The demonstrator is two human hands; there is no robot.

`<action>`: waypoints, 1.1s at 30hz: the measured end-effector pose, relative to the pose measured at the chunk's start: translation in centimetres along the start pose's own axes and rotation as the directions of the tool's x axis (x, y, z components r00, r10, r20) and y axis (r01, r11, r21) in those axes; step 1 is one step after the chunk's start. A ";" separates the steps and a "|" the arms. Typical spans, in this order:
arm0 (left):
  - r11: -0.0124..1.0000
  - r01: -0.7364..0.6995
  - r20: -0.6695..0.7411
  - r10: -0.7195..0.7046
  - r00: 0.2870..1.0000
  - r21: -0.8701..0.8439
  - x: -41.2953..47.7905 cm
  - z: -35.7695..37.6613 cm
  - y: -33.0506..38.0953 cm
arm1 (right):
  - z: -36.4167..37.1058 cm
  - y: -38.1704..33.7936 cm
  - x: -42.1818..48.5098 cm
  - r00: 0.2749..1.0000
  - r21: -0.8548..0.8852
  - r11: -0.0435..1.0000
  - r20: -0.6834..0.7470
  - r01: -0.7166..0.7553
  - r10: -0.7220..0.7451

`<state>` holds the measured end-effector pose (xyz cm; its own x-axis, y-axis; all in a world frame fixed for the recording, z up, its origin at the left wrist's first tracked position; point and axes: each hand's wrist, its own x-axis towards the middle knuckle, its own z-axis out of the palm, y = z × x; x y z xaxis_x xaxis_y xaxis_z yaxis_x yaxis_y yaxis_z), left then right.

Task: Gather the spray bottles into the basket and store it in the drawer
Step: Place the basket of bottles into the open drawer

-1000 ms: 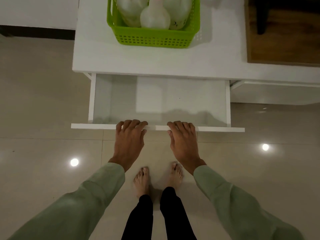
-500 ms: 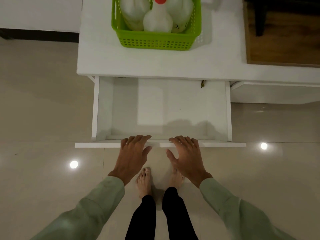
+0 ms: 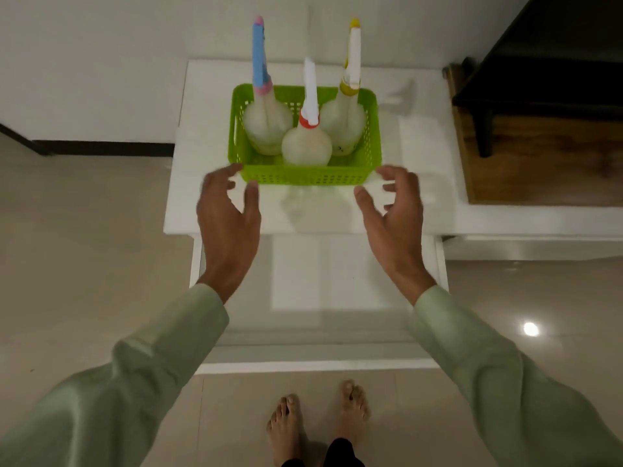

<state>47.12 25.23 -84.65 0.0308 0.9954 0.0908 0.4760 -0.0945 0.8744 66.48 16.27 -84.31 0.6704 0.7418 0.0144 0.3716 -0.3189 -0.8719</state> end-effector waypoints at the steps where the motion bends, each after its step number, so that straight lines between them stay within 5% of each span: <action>1: 1.000 0.026 -0.052 -0.026 0.998 -0.002 1.5 0.4 0.1 | 0.3 -0.1 1.5 0.999 0.006 1.000 -0.035 -0.014 0.014; 4: 0.984 0.177 -0.038 -0.176 0.984 0.008 5.8 1.7 -0.6 | 1.2 0.1 5.7 0.985 0.041 0.985 -0.022 -0.168 0.169; 8: 0.920 0.390 0.092 -0.391 0.916 0.026 10.5 3.4 -1.6 | 2.6 0.5 10.7 0.870 0.094 0.872 0.177 -0.480 0.460; 19: 0.891 0.435 0.083 -0.447 0.891 0.129 11.5 3.7 -2.3 | 3.0 1.2 12.4 0.865 -0.039 0.887 0.207 -0.459 0.457; 33: 0.938 0.342 0.169 -0.347 0.923 0.055 -3.2 -2.7 -1.2 | -5.5 4.2 -1.2 0.895 0.030 0.919 0.245 -0.392 0.373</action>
<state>44.12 22.14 -84.70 0.0123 0.9538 -0.3001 0.5054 0.2530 0.8250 70.71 10.79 -85.32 0.5809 0.6894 -0.4327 0.0595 -0.5662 -0.8221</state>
